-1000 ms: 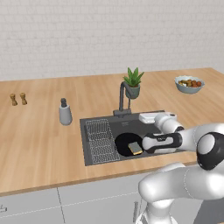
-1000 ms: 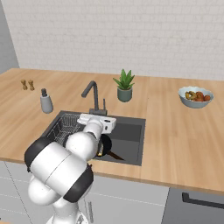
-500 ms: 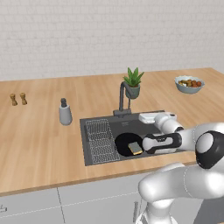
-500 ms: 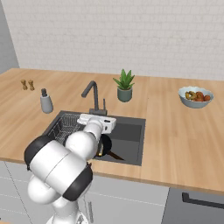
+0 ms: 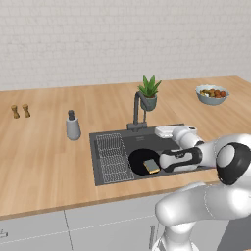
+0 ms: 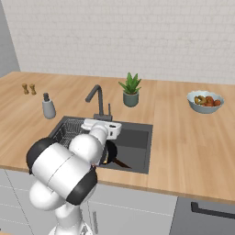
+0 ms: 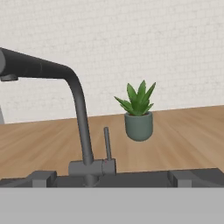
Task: Pick the pan and sponge and place them into the sink. Then turn on the water.
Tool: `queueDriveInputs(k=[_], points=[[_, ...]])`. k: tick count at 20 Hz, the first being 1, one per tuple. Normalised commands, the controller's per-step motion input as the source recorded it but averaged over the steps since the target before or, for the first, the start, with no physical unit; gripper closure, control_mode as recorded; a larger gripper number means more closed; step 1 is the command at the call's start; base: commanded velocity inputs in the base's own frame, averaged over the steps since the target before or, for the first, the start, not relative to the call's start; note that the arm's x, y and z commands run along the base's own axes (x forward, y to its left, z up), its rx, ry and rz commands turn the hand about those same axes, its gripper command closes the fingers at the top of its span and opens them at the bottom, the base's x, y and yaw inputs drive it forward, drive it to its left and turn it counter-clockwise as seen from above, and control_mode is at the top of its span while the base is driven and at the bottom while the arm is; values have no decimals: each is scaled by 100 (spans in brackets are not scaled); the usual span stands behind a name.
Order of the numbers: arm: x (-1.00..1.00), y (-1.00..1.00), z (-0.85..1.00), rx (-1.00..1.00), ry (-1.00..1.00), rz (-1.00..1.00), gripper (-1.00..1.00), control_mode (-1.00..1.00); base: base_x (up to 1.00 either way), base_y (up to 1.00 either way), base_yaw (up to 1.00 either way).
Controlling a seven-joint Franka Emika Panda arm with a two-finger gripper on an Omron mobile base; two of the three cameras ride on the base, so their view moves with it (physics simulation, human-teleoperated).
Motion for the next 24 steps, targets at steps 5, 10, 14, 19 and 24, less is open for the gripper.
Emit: queueDriveInputs(k=[5, 10, 14, 19, 24], points=[[15, 0, -9, 0, -3, 0, -100, -100, 0, 0, 0], [26, 0, -23, 0, -7, 0, -100, -100, 0, 0, 0], [32, 0, -38, 0, -13, 3, -100, -100, 0, 0, 0], [26, 0, -42, 0, -13, 3, -100, -100, 0, 0, 0], [19, 0, -42, 0, -13, 4, -100, -100, 0, 0, 0]])
